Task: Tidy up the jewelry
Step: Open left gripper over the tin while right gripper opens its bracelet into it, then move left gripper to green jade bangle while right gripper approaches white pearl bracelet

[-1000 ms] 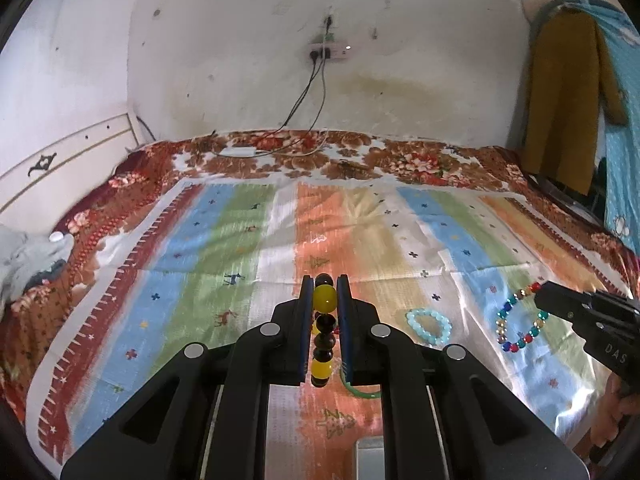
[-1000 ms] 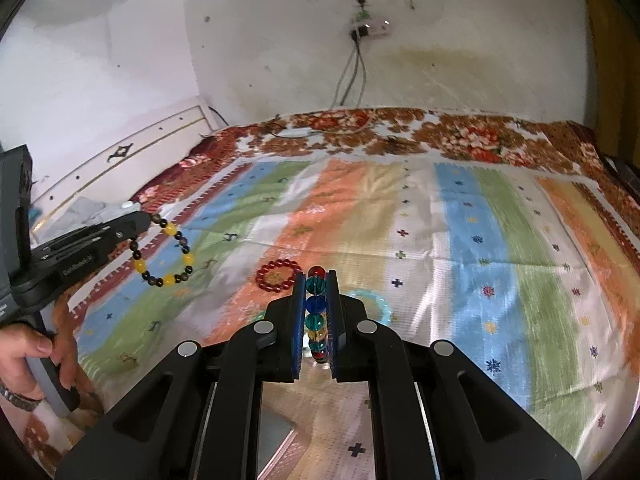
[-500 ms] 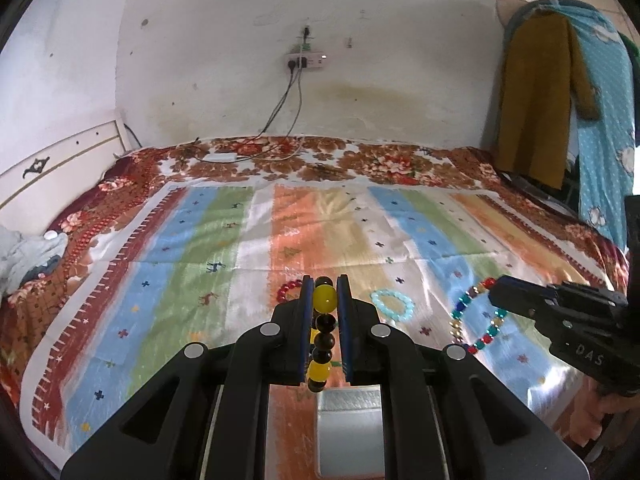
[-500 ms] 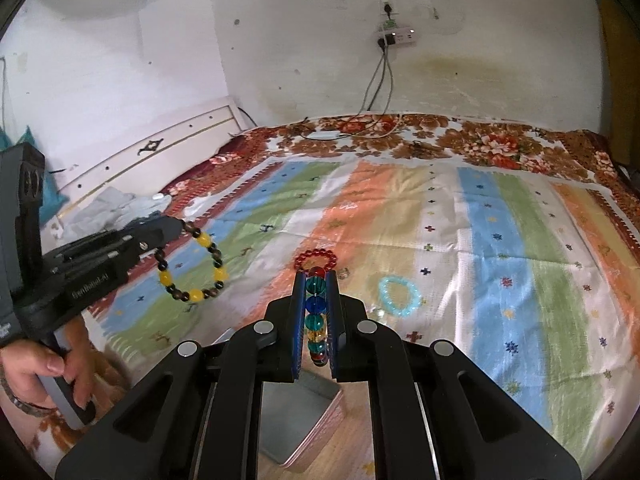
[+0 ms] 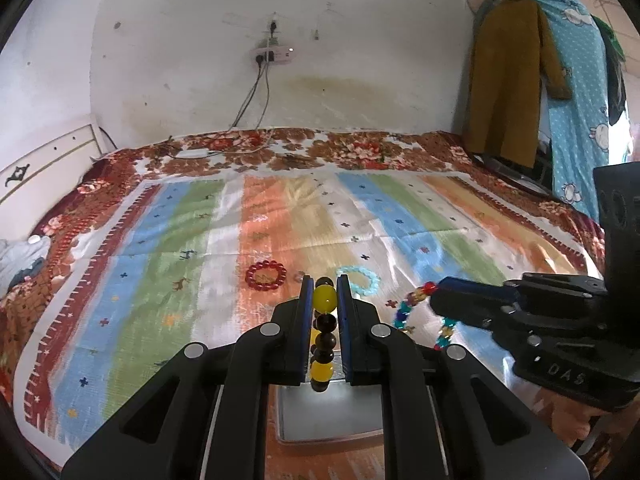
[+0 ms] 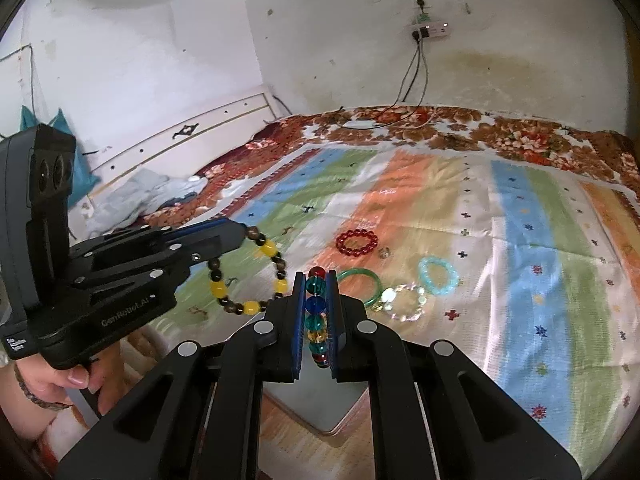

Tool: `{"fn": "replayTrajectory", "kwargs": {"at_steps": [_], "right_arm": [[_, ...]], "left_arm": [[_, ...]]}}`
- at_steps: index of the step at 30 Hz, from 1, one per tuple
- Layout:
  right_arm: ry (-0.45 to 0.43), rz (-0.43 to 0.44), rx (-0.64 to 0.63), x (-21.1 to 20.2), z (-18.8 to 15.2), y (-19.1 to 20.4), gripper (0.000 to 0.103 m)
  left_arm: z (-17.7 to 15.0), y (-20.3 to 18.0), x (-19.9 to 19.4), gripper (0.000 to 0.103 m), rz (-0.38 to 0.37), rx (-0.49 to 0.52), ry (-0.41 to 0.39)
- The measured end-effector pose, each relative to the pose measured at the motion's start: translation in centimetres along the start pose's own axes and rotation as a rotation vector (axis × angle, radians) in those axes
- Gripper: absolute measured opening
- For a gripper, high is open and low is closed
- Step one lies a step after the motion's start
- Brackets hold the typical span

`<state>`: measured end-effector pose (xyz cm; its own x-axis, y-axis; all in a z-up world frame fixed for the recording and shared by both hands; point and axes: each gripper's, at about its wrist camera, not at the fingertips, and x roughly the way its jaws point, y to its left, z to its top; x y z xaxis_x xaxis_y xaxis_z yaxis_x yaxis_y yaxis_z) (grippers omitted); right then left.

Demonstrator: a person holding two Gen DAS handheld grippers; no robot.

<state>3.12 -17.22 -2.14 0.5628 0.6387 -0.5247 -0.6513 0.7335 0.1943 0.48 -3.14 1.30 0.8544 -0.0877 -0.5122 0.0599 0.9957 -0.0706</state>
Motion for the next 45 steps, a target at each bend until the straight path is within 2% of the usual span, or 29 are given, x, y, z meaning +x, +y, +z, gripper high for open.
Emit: {"fn": "replayTrajectory", "kwargs": {"at_steps": [3,4,5,8,9,10,12,25,32,37,39,45], "right_arm": [[0.012,0.013,0.007,0.3,-0.1,0.0,0.010],[0.016,0.014,0.014,0.3,-0.2,-0.1,0.010],[0.022,0.015,0.021,0.5,-0.2,-0.3,0.010],[0.028,-0.006,0.037,0.6,-0.2,-0.7,0.011],[0.027,-0.014,0.044,0.6,-0.2,-0.9,0.014],[0.026,-0.023,0.054,0.6,-0.1,-1.1,0.027],[0.018,-0.043,0.076,0.5,-0.1,-1.6,0.042],[0.023,-0.083,0.122,0.9,0.4,-3.5,0.042],[0.049,-0.096,0.145,2.0,1.1,-4.9,0.042],[0.077,-0.109,0.142,3.1,1.7,-5.4,0.047],[0.087,-0.114,0.147,3.6,2.0,-5.7,0.050],[0.160,-0.098,0.214,5.3,2.1,-7.3,0.052]], "left_arm": [[-0.2,-0.1,0.3,0.012,-0.018,-0.002,0.027],[-0.2,0.0,0.3,0.016,-0.017,-0.006,0.030],[-0.2,0.1,0.3,0.024,-0.012,-0.011,0.032],[0.0,0.6,0.3,0.028,-0.007,-0.040,0.029],[0.1,0.8,0.3,0.028,-0.007,-0.052,0.030],[0.1,0.8,0.4,0.029,-0.005,-0.059,0.032],[0.2,1.0,0.5,0.029,0.002,-0.070,0.034],[1.3,2.6,1.8,0.037,0.053,-0.105,0.050],[2.2,3.9,4.5,0.040,0.064,-0.108,0.126],[2.8,4.5,6.2,0.041,0.063,-0.106,0.163],[2.8,4.7,7.1,0.045,0.048,-0.116,0.194],[2.7,5.6,10.4,0.046,0.035,-0.143,0.303]]}}
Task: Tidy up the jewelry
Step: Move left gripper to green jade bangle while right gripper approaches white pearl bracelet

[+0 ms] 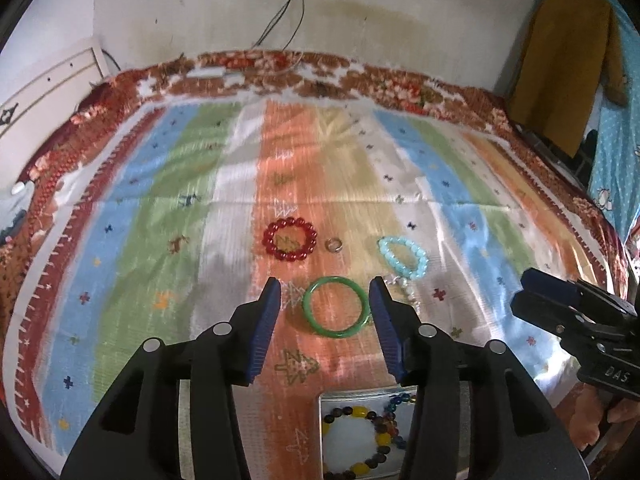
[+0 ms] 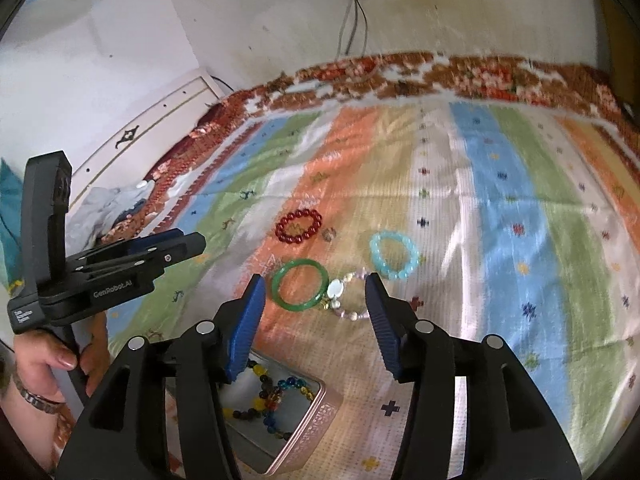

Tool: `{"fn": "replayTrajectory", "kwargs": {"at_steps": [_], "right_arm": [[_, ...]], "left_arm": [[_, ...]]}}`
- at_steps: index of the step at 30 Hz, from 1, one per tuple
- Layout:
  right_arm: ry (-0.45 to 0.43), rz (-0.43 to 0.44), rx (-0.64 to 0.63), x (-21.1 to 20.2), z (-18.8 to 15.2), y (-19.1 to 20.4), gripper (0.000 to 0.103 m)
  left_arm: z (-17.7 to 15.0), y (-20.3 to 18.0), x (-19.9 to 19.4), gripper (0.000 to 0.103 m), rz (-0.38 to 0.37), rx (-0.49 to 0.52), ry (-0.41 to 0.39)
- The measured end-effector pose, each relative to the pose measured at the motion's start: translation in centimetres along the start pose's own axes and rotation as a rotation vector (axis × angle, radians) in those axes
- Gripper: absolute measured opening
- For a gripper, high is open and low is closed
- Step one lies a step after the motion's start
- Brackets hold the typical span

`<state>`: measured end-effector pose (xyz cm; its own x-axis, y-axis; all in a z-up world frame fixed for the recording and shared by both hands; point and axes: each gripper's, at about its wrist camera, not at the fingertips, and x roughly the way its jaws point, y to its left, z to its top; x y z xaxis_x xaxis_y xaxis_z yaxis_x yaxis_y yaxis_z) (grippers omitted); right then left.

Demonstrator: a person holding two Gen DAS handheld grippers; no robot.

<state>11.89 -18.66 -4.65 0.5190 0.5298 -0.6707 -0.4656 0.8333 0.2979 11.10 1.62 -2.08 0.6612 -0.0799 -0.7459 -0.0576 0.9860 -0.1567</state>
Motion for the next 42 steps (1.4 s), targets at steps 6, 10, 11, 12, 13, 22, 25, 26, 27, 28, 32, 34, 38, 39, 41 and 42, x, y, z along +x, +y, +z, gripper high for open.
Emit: {"fn": "replayTrajectory", "kwargs": {"at_steps": [6,10,11,12,13,22,25,26,27,28,32,34,38,39,41,42], "right_arm": [[0.074,-0.005,0.051,1.9,0.7,-1.5,0.052],[0.127,-0.008,0.078,3.3,1.0,-2.4,0.052],[0.138,-0.005,0.084,3.6,1.1,-2.5,0.052],[0.153,-0.002,0.092,4.0,1.1,-2.7,0.052],[0.167,-0.003,0.097,4.3,1.1,-2.8,0.052],[0.265,-0.007,0.116,6.9,1.2,-3.6,0.052],[0.292,-0.013,0.116,7.7,1.2,-3.8,0.052],[0.299,-0.016,0.115,8.0,1.3,-3.8,0.052],[0.311,-0.021,0.112,8.4,1.3,-3.8,0.052],[0.321,-0.023,0.112,8.8,1.3,-3.9,0.052],[0.348,-0.032,0.115,10.0,1.3,-4.3,0.052],[0.364,-0.037,0.116,10.7,1.3,-4.5,0.052],[0.390,-0.044,0.110,11.9,1.3,-4.6,0.052],[0.396,-0.049,0.110,12.1,1.3,-4.7,0.052],[0.407,-0.056,0.109,12.6,1.2,-4.8,0.052],[0.414,-0.061,0.107,12.8,1.2,-4.8,0.052]], "left_arm": [[0.7,0.8,2.8,0.051,-0.017,-0.038,0.105],[0.6,1.0,4.8,0.051,-0.007,-0.046,0.180],[0.6,1.1,5.1,0.051,-0.010,-0.051,0.195],[0.6,1.2,5.6,0.051,-0.017,-0.059,0.216],[0.6,1.3,5.9,0.051,-0.020,-0.062,0.228],[0.8,1.8,8.9,0.051,-0.008,-0.066,0.333],[0.9,1.8,9.6,0.051,-0.014,-0.063,0.357],[0.9,1.9,9.9,0.052,-0.017,-0.063,0.364],[0.9,1.9,10.3,0.052,-0.015,-0.063,0.374],[0.9,1.8,10.6,0.052,-0.013,-0.061,0.380],[1.0,1.8,11.8,0.052,-0.021,-0.058,0.411],[1.0,1.8,12.3,0.052,-0.025,-0.055,0.423],[1.0,1.7,13.2,0.052,-0.023,-0.045,0.446],[1.0,1.7,13.5,0.052,-0.020,-0.039,0.453],[1.0,1.7,13.9,0.052,-0.016,-0.030,0.464],[1.0,1.6,14.2,0.052,-0.013,-0.021,0.472]]}}
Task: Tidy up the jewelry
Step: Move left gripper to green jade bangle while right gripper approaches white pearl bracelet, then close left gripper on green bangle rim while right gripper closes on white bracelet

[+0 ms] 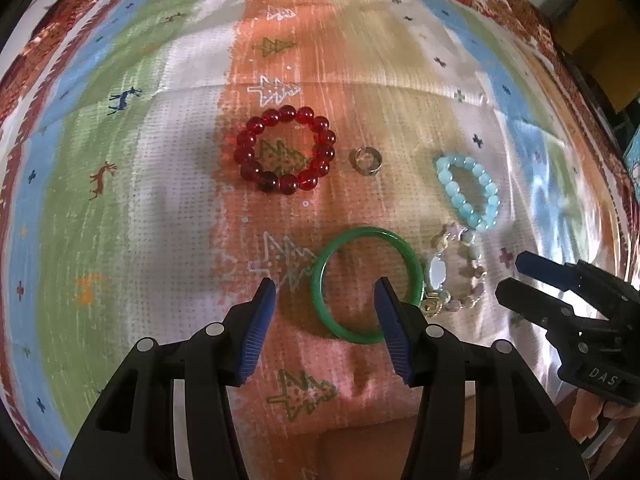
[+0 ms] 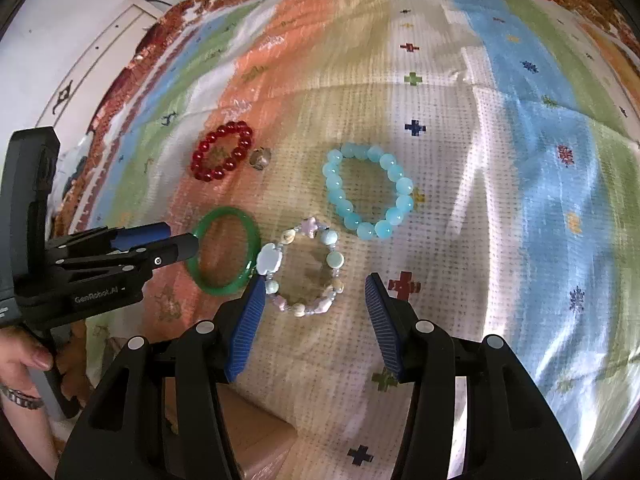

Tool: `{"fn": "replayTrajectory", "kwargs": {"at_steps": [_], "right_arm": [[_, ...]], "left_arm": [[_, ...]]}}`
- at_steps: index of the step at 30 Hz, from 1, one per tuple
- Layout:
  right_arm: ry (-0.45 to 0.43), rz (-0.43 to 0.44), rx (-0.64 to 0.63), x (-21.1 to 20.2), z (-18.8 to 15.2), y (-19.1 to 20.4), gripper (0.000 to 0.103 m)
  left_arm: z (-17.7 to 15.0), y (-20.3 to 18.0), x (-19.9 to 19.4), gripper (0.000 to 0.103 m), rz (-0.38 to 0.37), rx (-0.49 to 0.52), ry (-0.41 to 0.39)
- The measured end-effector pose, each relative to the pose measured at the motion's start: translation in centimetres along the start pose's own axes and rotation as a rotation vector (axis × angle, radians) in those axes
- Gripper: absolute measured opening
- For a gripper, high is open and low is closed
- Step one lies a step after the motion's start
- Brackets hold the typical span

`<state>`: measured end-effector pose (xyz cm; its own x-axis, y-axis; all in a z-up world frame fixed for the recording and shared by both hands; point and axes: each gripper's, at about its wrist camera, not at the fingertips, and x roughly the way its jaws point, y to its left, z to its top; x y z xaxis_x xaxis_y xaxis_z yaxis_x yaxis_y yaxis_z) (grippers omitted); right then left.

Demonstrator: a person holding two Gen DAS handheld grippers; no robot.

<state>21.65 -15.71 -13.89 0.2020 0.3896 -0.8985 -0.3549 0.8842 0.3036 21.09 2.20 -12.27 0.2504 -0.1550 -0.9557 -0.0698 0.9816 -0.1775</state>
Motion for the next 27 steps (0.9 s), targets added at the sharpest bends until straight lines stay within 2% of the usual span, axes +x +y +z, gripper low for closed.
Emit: {"fn": "replayTrajectory", "kwargs": {"at_steps": [11,19,22,25,26,27], "right_arm": [[0.057,-0.071,-0.028,2.9,1.1,0.0,0.052],[0.054,-0.112,-0.049,3.6,1.5,0.3,0.052],[0.054,-0.122,-0.061,3.6,1.4,0.3,0.052],[0.053,-0.123,-0.069,3.6,1.4,0.2,0.051],[0.053,-0.124,-0.068,3.6,1.4,0.2,0.050],[0.050,-0.137,-0.070,3.5,1.4,0.2,0.042]], "left_arm": [[0.8,-0.5,1.5,0.051,0.068,0.054,0.028],[0.9,-1.0,2.0,0.050,0.118,0.096,0.032],[1.0,-1.1,2.1,0.048,0.127,0.102,0.035],[1.2,-1.1,2.5,0.040,0.140,0.105,0.036],[1.3,-1.2,2.6,0.033,0.147,0.108,0.033],[1.2,-1.2,2.6,0.030,0.149,0.116,0.031]]}}
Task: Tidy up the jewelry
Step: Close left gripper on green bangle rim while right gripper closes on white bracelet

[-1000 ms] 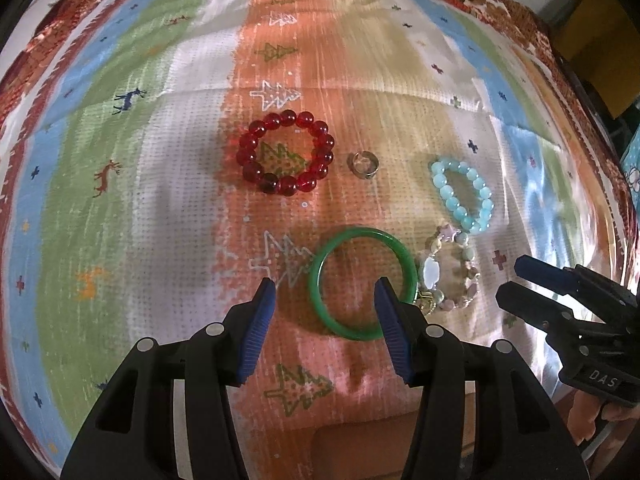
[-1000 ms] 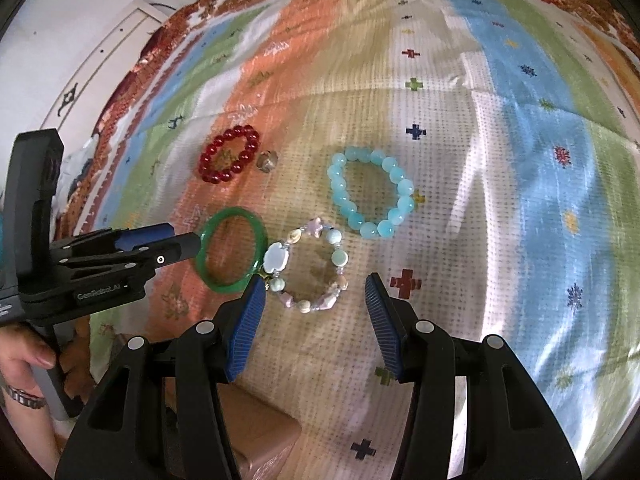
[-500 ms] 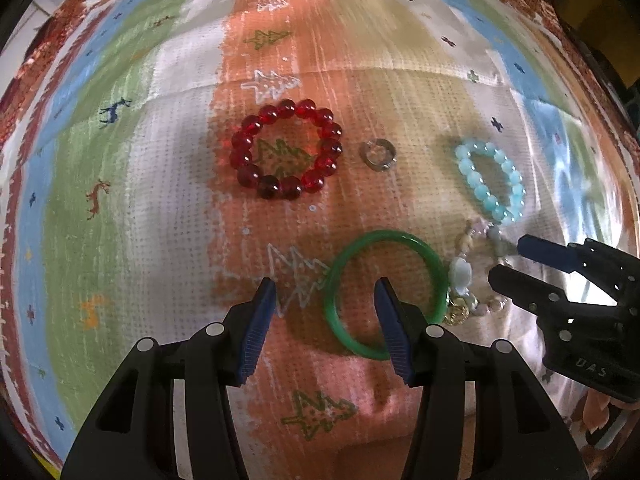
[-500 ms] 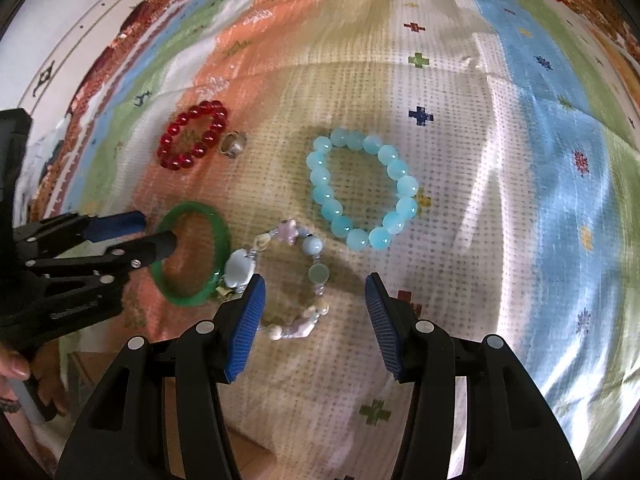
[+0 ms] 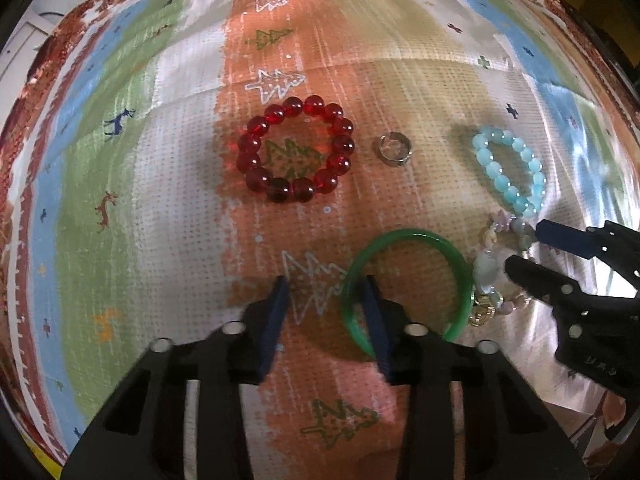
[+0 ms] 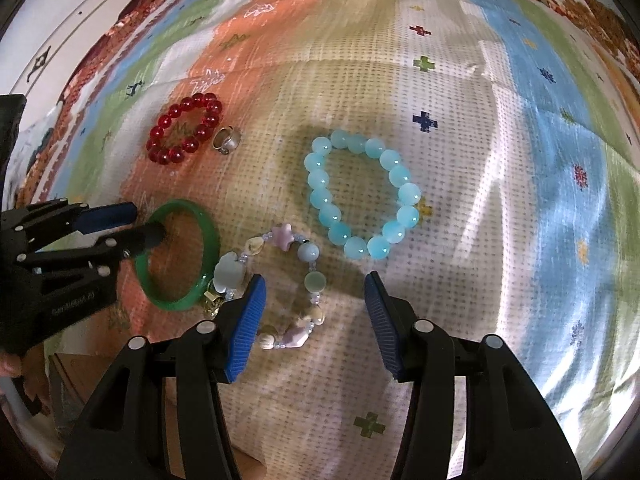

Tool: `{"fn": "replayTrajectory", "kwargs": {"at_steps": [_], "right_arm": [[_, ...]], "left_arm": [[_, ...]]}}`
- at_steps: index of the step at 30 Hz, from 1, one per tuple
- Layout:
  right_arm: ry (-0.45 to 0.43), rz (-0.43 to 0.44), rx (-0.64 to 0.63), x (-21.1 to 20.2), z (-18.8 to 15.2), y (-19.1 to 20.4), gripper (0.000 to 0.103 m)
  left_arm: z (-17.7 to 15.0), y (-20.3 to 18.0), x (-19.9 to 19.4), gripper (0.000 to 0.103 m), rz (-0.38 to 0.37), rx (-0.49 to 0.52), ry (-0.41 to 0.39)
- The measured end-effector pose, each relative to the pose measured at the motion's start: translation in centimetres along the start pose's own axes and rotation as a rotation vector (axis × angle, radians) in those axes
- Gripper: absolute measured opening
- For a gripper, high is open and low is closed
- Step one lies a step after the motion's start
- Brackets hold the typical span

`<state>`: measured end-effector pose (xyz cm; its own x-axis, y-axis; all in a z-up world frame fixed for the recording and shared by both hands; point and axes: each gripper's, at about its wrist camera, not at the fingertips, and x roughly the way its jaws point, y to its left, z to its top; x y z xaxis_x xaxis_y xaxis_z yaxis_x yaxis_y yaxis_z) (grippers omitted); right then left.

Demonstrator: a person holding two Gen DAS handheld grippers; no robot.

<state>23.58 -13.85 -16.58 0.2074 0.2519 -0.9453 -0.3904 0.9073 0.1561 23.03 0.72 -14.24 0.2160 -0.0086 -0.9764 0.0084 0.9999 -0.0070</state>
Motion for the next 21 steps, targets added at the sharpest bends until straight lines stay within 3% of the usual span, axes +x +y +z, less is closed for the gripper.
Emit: {"fn": "replayTrajectory", "kwargs": {"at_steps": [2,3,10,21], "right_arm": [[-0.006,-0.016,-0.005,-0.1,0.0,-0.2,0.023],[-0.003,-0.006,0.005,-0.1,0.0,-0.4,0.011],[-0.023,0.008,0.007,-0.6,-0.2,-0.6,0.011],[-0.141,0.001,-0.001,-4.4,-0.8,0.5,0.011]], "left_arm": [[0.1,0.4,0.1,0.009,-0.007,0.007,0.001],[0.1,0.5,0.1,0.007,-0.007,0.007,0.001],[-0.3,0.7,-0.5,0.006,-0.016,0.009,-0.014],[-1.2,1.1,-3.8,0.007,-0.039,-0.025,-0.098]]}}
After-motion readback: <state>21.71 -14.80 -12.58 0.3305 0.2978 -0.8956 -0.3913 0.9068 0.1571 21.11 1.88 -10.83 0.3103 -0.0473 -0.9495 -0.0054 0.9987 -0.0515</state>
